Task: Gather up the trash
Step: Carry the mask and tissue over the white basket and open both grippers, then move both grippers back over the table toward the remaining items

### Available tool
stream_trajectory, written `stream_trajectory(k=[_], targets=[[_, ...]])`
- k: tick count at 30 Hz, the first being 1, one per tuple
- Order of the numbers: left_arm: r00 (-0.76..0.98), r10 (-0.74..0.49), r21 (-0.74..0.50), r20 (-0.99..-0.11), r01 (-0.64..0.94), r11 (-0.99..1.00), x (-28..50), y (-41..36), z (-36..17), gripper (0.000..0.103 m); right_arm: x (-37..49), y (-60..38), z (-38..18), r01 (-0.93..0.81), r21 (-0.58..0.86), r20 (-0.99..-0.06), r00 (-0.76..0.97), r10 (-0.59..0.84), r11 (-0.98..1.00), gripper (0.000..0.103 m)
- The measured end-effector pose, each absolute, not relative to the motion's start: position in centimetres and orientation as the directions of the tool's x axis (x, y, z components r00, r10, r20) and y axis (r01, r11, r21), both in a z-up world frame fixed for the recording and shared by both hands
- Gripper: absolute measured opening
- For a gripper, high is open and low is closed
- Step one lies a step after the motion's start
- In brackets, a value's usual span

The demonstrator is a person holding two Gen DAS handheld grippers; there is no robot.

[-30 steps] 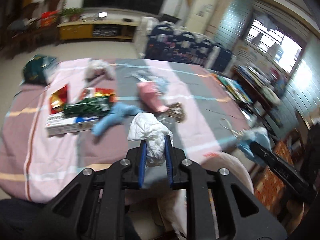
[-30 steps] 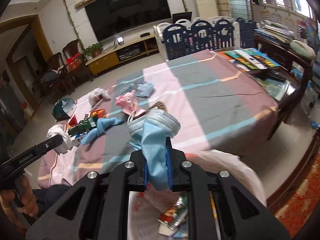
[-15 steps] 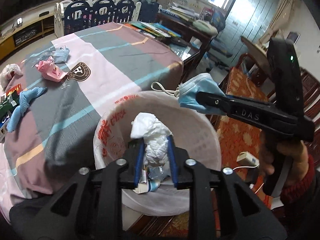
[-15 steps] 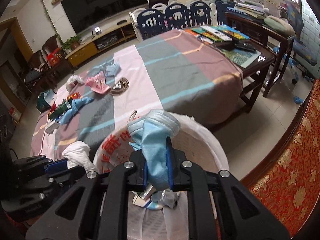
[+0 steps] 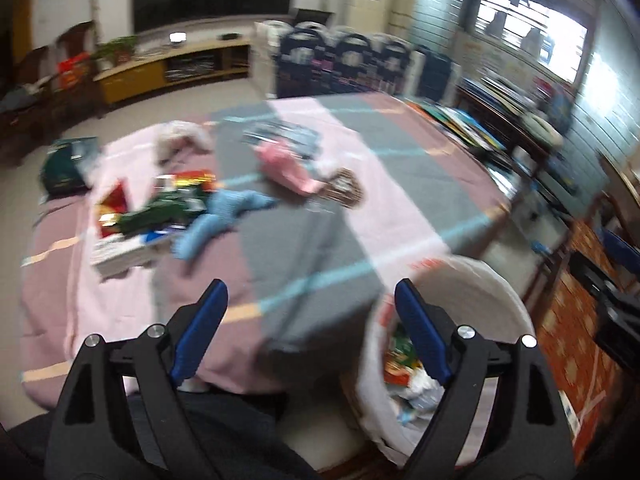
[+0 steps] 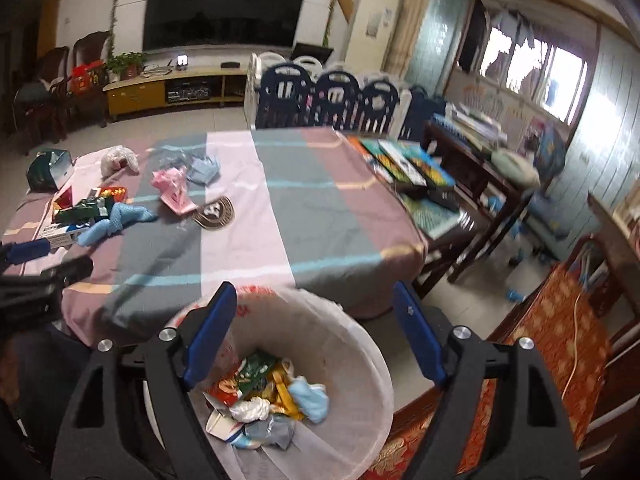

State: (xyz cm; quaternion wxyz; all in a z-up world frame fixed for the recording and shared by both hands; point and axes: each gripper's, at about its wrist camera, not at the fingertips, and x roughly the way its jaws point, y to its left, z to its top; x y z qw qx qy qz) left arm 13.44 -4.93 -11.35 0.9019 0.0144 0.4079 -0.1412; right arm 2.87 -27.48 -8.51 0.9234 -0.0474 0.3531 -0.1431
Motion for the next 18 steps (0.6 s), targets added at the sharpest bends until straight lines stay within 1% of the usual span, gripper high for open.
stream_trajectory(k=[5, 8, 18], targets=[[0.676, -0.129, -0.067, -0.726, 0.116, 0.991, 14.5, -1.3, -10.2, 0.088, 3.7, -24.5, -7.0, 0.192, -0.203, -0.619, 0.735, -0.277, 0.960, 0.079], [0.678, -0.077, -0.055, -0.731, 0.053, 0.997, 14.9, 0.2, -10.0, 0.088, 4.3, -22.6, -6.2, 0.172, -0.221, -0.608, 0.745, -0.273, 0.960, 0.079], [0.666, -0.070, -0.086, -0.743, 0.009, 0.996, 15.0, 1.8, -10.2, 0.088, 5.8, -18.2, -5.7, 0.094, -0.231, -0.603, 0.768, -0.218, 0.968, 0.079]])
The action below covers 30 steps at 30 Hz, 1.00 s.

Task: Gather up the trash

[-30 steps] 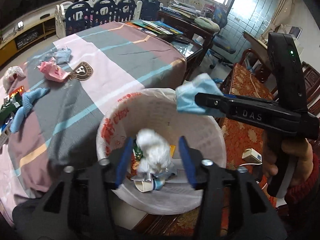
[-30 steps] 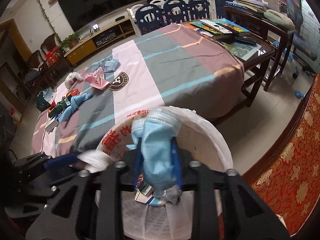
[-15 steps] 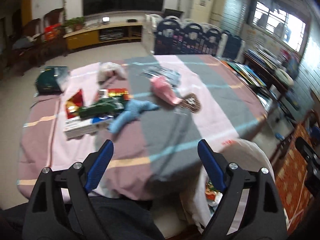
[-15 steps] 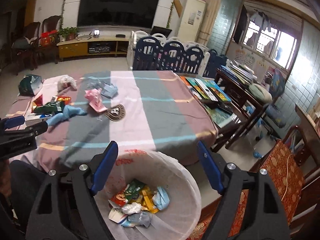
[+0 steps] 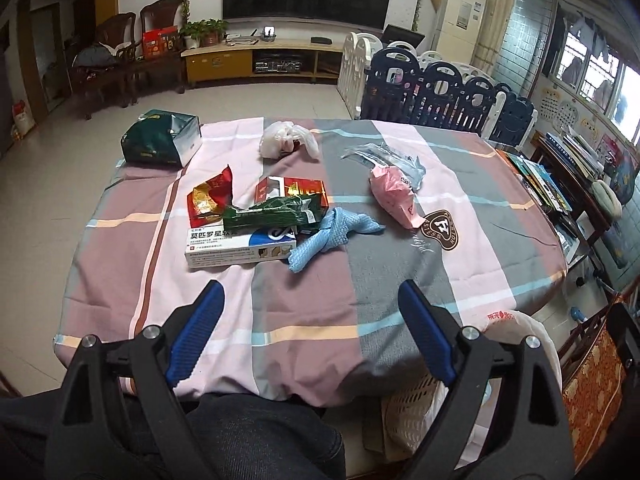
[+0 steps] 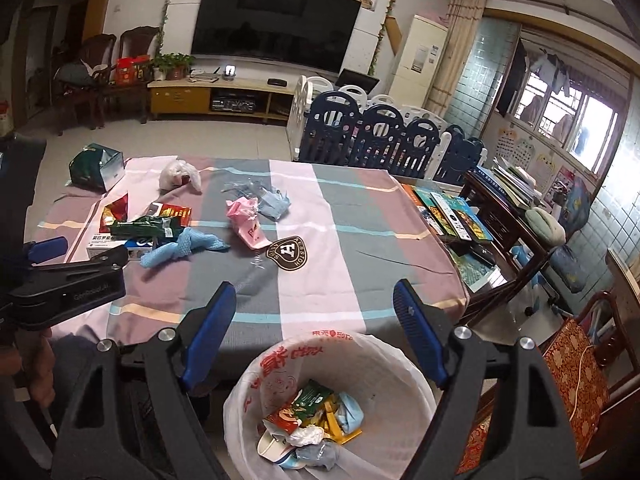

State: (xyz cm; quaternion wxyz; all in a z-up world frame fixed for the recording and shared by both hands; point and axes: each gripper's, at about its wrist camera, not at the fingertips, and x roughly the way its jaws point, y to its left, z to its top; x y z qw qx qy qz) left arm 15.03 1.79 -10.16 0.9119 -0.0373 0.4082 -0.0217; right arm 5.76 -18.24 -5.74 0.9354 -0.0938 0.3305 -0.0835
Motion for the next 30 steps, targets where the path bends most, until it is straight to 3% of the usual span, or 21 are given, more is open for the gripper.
stream_trajectory(k=[7, 16, 24, 28, 30], targets=[[0.662, -0.038, -0.077, -0.749, -0.030, 0.997, 15.3, 2.5, -10.5, 0.088, 7.0, -17.5, -6.7, 0.063, -0.206, -0.625, 0.760, -0.181, 0.976, 0.079], [0.585, 0.116, -0.031, -0.803, -0.235, 0.972, 16.9, 6.8, -12.9, 0.088, 17.7, -17.7, -12.8, -0.042, 0.104, -0.710, 0.696, 0.104, 0.994, 0.079], [0.510, 0.216, -0.055, -0.833, -0.465, 0.883, 17.9, 13.2, -15.1, 0.088, 28.1, -11.9, -19.8, -0.126, 0.165, -0.792, 0.574, 0.207, 0.978, 0.079], [0.478, 0.201, -0.097, -0.855, -0.527, 0.844, 18.4, 15.6, -16.5, 0.085, 31.2, -8.6, -23.1, -0.113, 0.170, -0.842, 0.499, 0.204, 0.979, 0.079], [0.472, 0.172, -0.121, -0.865, -0.528, 0.841, 18.7, 16.0, -17.2, 0.083, 31.7, -7.7, -24.1, -0.105, 0.152, -0.851, 0.492, 0.184, 0.983, 0.070]])
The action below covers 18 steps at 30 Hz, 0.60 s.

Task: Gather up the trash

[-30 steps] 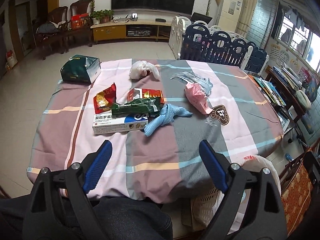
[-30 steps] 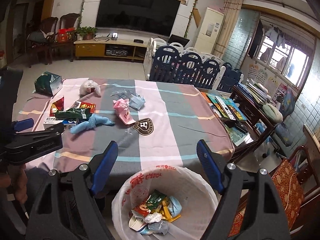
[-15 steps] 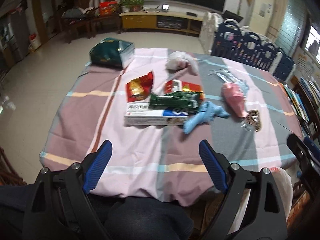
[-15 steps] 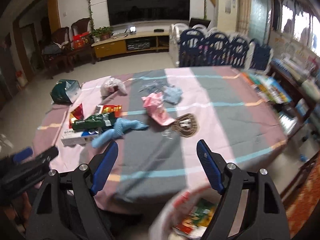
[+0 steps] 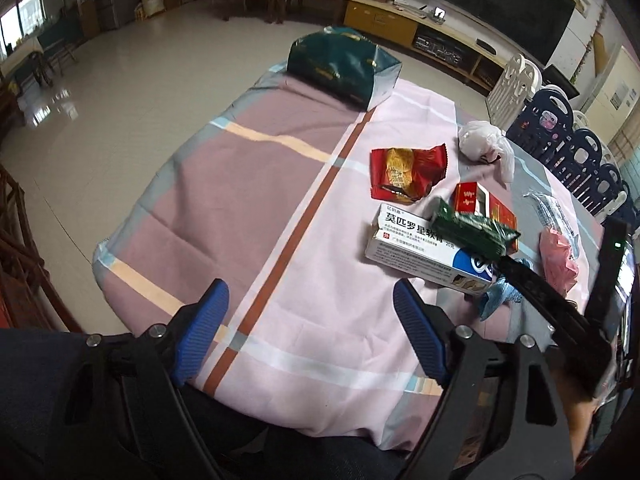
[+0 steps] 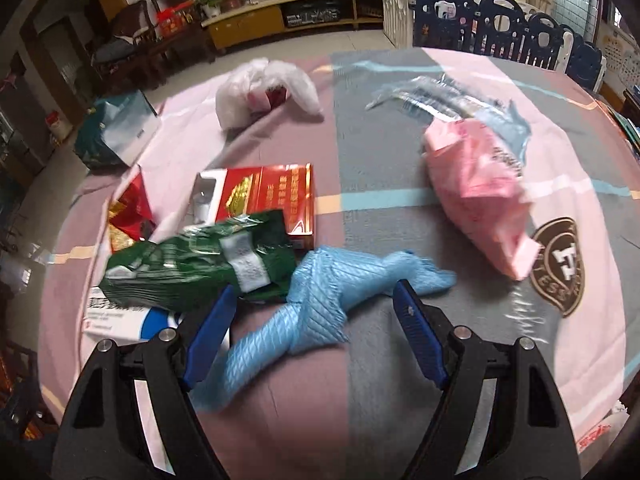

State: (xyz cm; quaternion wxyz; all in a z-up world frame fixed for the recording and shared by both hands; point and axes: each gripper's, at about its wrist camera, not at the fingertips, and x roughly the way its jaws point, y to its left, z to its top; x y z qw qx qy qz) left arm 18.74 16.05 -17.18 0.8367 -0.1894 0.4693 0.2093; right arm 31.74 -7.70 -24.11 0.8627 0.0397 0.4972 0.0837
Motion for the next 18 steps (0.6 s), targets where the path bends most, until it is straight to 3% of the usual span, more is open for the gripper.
stream_trajectory(k=[1, 2, 5, 9, 10, 12, 13, 14, 18], targets=[[0.470, 0.166, -0.126, -0.867, -0.529, 0.839, 18.9, 16.1, -17.4, 0.079, 31.8, -7.5, -24.4, -0.103, 0.145, -0.852, 0.493, 0.177, 0.984, 0.047], [0.467, 0.161, -0.132, -0.870, -0.535, 0.835, 19.0, 16.4, -17.7, 0.075, 31.6, -7.3, -24.6, -0.105, 0.134, -0.851, 0.498, 0.169, 0.985, 0.040], [0.455, 0.154, -0.151, -0.877, -0.564, 0.812, 19.2, 17.3, -18.6, 0.066, 30.6, -7.9, -24.1, -0.150, 0.168, -0.841, 0.494, 0.221, 0.974, 0.032], [0.431, 0.137, -0.168, -0.892, -0.598, 0.784, 19.3, 18.2, -19.6, 0.065, 28.2, -7.8, -24.0, -0.316, 0.223, -0.869, 0.365, 0.335, 0.922, 0.032], [0.428, 0.138, -0.168, -0.893, -0.602, 0.780, 19.3, 18.2, -19.6, 0.065, 27.5, -7.3, -23.9, -0.379, 0.208, -0.880, 0.331, 0.341, 0.902, 0.034], [0.427, 0.138, -0.165, -0.894, -0.598, 0.784, 19.3, 17.9, -19.6, 0.065, 26.8, -7.0, -23.1, -0.416, 0.145, -0.874, 0.371, 0.313, 0.898, 0.047], [0.426, 0.136, -0.163, -0.894, -0.594, 0.788, 19.3, 17.8, -19.7, 0.066, 26.8, -6.9, -22.4, -0.411, 0.108, -0.862, 0.415, 0.291, 0.905, 0.063], [0.424, 0.133, -0.161, -0.896, -0.588, 0.792, 19.4, 17.6, -19.7, 0.067, 27.0, -6.8, -21.4, -0.401, 0.083, -0.836, 0.471, 0.283, 0.912, 0.071], [0.411, 0.124, -0.157, -0.903, -0.586, 0.795, 19.5, 17.5, -20.1, 0.067, 30.1, -4.9, -19.8, -0.377, 0.115, -0.796, 0.519, 0.312, 0.919, 0.074]])
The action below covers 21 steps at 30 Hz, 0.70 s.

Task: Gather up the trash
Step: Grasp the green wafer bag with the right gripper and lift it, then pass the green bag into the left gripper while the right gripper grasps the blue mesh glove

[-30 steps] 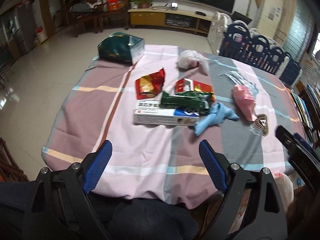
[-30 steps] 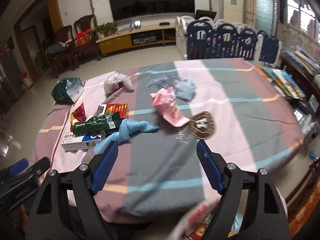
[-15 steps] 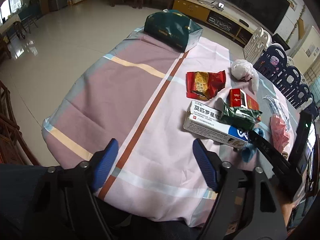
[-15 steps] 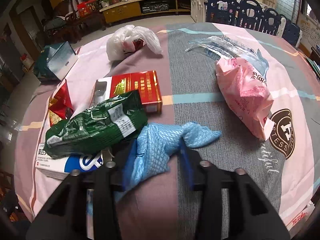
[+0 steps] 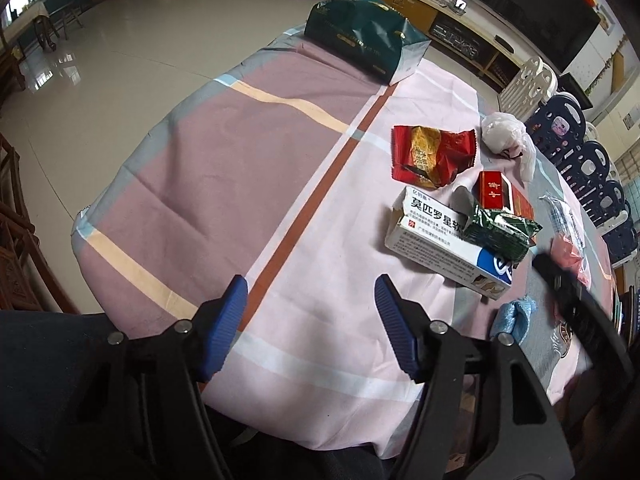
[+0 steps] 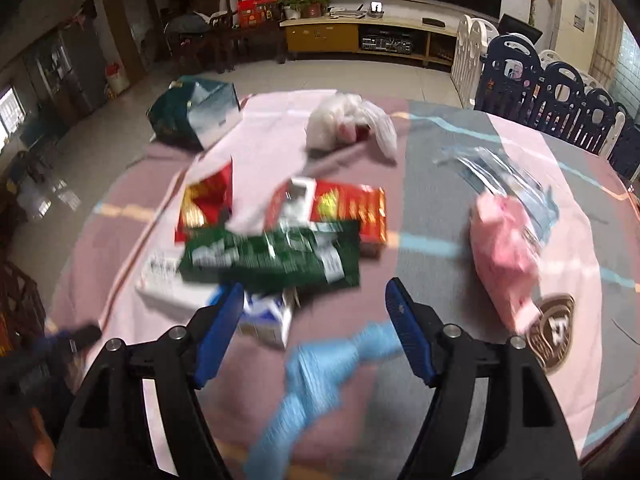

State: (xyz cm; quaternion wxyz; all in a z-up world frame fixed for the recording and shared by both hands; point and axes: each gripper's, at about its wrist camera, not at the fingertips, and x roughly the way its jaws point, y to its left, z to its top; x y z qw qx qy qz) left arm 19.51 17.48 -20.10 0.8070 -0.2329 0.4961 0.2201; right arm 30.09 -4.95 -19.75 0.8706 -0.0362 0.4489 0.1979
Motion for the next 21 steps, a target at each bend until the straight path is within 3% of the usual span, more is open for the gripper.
stream_trajectory(k=[5, 7, 11, 12, 21], targets=[[0.398, 0.131, -0.160, -0.908, -0.617, 0.771, 19.3, 18.3, -20.3, 0.067, 35.5, -3.6, -22.5, -0.228, 0.245, -0.854, 0.409, 0.321, 0.942, 0.075], [0.399, 0.132, -0.163, -0.907, -0.623, 0.765, 19.2, 18.5, -20.3, 0.067, 36.0, -3.1, -23.4, -0.209, 0.276, -0.862, 0.377, 0.338, 0.938, 0.071], [0.395, 0.121, -0.168, -0.911, -0.622, 0.764, 19.3, 18.4, -20.7, 0.067, 34.2, -2.7, -22.7, -0.263, 0.290, -0.837, 0.396, 0.377, 0.920, 0.034], [0.394, 0.118, -0.170, -0.911, -0.621, 0.765, 19.3, 18.4, -20.7, 0.067, 33.8, -2.8, -22.3, -0.273, 0.289, -0.831, 0.404, 0.382, 0.917, 0.030], [0.381, 0.149, -0.167, -0.913, -0.679, 0.715, 18.6, 19.6, -20.7, 0.067, 28.0, -4.4, -16.9, -0.437, 0.346, -0.751, 0.402, 0.524, 0.831, 0.026]])
